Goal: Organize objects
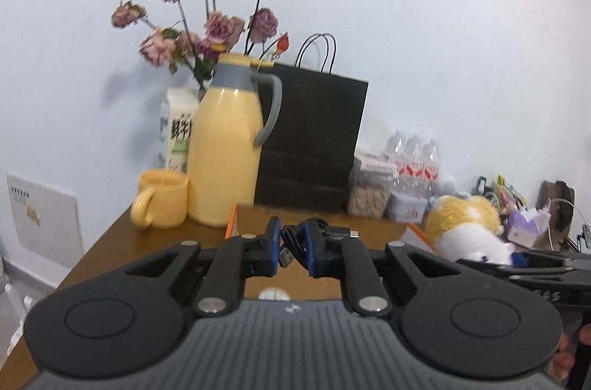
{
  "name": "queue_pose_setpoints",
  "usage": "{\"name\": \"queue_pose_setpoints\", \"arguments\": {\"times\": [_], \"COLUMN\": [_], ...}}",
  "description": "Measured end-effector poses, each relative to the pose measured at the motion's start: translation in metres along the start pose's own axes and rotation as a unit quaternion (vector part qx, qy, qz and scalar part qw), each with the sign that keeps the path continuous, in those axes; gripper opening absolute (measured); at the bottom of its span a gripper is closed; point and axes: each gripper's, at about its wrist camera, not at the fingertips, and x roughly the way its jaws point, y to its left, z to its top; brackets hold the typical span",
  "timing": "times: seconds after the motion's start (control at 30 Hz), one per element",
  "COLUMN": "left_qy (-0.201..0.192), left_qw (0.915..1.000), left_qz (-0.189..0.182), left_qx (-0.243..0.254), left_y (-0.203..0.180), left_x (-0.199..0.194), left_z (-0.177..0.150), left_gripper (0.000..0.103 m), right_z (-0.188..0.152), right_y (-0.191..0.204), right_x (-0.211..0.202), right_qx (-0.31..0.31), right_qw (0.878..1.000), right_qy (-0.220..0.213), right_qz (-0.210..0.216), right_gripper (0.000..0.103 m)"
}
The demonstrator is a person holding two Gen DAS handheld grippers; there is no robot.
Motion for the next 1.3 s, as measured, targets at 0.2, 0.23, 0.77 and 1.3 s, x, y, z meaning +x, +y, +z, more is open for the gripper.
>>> {"name": "queue_pose_setpoints", "arguments": {"times": [0.2,0.23,0.77,1.3], "left_qy": [0.0,0.003,0.106,0.027], "left_qw": [0.9999,0.9998,0.9937,0.9984], "left_qz": [0.016,0.02,0.035,0.04], "left_qx": [-0.003,-0.003,-0.004,0.028], "left_y": [-0.011,-0.012,0.002,-0.019], "left_x": [0.06,0.071,0.162,0.119], "left_z": [0.015,0.015,-0.023,-0.012], "left_gripper": [0.014,0.014,0.021,0.103], "right_z": [0.023,0.023,-0.009,-0.004], "right_y": [-0.017,-0.02,-0.05,-0.037], "right_x": [0.068,0.078,0.164,0.128], "right_qx": [-0.001,0.003,0.043,0.029], "right_qw": [1.0,1.0,0.994,0.997], "right_qy": [0.014,0.019,0.093,0.039], "right_qz": [-0.013,-0.012,-0.028,-0.052], "right_gripper": [0.057,0.057,0.06,0.102]}}
